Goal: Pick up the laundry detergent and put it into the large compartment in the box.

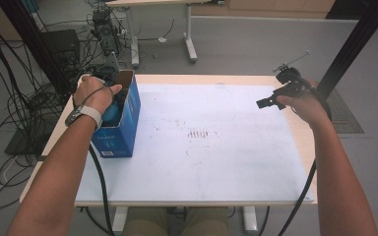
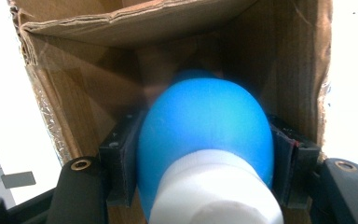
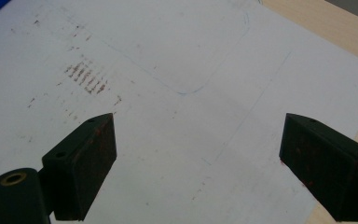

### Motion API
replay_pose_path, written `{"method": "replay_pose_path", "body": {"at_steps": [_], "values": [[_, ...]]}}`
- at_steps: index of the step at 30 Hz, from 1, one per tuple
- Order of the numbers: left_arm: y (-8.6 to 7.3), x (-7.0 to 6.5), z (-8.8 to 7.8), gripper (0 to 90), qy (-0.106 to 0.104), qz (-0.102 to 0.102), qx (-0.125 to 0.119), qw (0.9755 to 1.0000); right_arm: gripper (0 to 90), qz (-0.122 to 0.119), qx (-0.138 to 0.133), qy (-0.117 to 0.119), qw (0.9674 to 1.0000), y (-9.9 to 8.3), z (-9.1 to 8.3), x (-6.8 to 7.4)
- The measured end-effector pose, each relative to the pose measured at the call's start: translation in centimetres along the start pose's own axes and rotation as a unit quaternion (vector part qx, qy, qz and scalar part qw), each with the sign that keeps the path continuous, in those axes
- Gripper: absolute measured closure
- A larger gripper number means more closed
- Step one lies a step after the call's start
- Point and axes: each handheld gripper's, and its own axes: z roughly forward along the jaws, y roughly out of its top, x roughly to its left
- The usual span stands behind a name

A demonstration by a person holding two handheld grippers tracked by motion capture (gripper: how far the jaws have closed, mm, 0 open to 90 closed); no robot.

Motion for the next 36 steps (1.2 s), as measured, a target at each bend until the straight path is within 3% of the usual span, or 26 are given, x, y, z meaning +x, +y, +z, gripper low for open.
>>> {"method": "replay_pose_path", "body": {"at_steps": [36], "values": [[-0.14,0.28,0.12,34.2,-0.002,0.004,-0.005,1.0,10.8,0.001,0.001,-0.002,1.0,-0.06,-0.24,0.1]]}}
